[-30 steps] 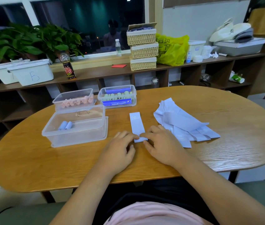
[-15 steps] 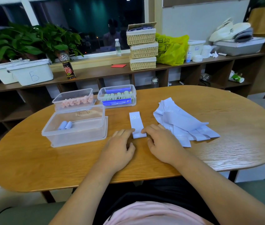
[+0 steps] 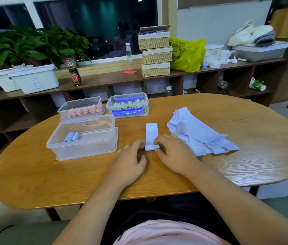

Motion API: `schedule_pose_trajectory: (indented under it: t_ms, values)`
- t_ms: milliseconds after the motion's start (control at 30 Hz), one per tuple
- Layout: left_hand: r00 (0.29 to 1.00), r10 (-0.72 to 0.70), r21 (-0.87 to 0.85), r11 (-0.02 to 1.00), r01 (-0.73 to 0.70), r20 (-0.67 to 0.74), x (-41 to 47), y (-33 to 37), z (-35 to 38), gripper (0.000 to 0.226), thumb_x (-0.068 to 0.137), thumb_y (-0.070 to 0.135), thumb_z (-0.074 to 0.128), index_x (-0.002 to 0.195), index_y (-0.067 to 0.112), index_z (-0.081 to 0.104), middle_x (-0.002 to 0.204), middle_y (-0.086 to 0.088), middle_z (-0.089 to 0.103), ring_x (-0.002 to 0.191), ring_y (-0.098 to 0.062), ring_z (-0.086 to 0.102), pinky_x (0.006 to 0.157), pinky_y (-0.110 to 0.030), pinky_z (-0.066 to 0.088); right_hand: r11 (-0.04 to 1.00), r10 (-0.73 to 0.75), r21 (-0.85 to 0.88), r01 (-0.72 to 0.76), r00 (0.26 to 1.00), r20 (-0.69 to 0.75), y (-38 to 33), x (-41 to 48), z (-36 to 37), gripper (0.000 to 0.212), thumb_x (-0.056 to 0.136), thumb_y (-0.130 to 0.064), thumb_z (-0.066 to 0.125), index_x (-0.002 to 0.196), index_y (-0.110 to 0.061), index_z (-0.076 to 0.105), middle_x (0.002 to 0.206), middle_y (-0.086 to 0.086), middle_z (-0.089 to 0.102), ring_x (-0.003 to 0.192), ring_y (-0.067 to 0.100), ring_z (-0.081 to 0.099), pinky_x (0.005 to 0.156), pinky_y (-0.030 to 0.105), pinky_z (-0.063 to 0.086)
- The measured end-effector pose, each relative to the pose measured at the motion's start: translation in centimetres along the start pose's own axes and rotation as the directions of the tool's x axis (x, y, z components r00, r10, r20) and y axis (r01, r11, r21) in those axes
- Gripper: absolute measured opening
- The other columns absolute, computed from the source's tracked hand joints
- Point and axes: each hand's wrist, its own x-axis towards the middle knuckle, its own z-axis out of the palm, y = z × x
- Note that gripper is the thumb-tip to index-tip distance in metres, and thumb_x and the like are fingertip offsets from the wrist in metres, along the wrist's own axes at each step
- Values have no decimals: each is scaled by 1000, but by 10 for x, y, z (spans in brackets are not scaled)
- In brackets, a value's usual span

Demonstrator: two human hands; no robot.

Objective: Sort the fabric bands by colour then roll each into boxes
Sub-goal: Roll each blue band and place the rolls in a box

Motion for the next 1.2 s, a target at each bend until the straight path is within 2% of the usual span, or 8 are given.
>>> schedule_pose_trajectory:
  t_ms: [133,267,433,533,667,833,1033,1200]
  values:
    - [998,66,34,997,-65,-12,-2,3,-1,35,101,30,58,135,40,58,109,32,52,118,-4,53,106,-38,46,1000,-31,-4,31,999,-19,-1,-12,-2,9,97,-35,60,105,-32,64,92,-18,53,92,11,48,76,36,47]
    - [993,111,42,993,-109,-28,-2,1,-2,35,100,30,59,134,37,58,124,25,58,118,-2,50,103,-37,49,1000,-12,-9,12,1000,-17,0,-11,0,14,99,-39,57,108,-32,65,97,-15,57,93,13,49,79,39,50]
    - [988,153,76,985,-152,-1,-1,1,0,37,101,32,57,137,38,58,134,25,55,124,0,47,105,-32,48,999,19,-42,-20,1000,-15,1,-11,2,27,104,-41,54,123,-30,70,105,-13,58,100,14,51,84,39,51]
    - [990,142,94,985,-142,9,0,1,1,43,100,35,55,143,39,55,139,25,55,127,-2,46,108,-36,47,1000,8,-19,-9,999,-42,1,-12,1,30,102,-31,58,130,-26,66,116,-12,58,106,12,52,86,33,49]
    - [992,122,111,986,-124,25,2,3,0,51,101,38,54,152,41,47,147,22,54,134,-3,45,115,-38,41,999,-54,-12,53,998,-29,-1,-13,-2,25,96,-17,58,118,-27,65,112,-17,57,102,9,50,83,35,50]
    - [1000,19,-1,1000,-19,7,2,-1,2,61,98,41,60,154,46,36,147,17,54,136,-9,50,114,-38,46,999,-13,-38,12,1000,-26,1,-11,0,30,93,-21,60,122,-30,62,114,-16,58,104,12,51,84,37,50]
    - [1000,6,-29,1000,-6,4,4,-5,4,59,97,41,62,151,44,39,137,22,56,131,-6,52,111,-39,48,993,5,-121,-5,1000,-4,-2,2,2,27,97,-33,58,123,-29,59,114,-11,62,105,16,54,80,36,47]
    - [1000,6,-44,999,-6,4,4,-6,4,56,97,40,62,149,44,41,131,25,55,127,-5,53,110,-39,49,993,14,-113,-16,1000,-23,-1,8,6,17,100,-30,60,117,-29,60,107,-9,62,99,18,56,77,36,48]
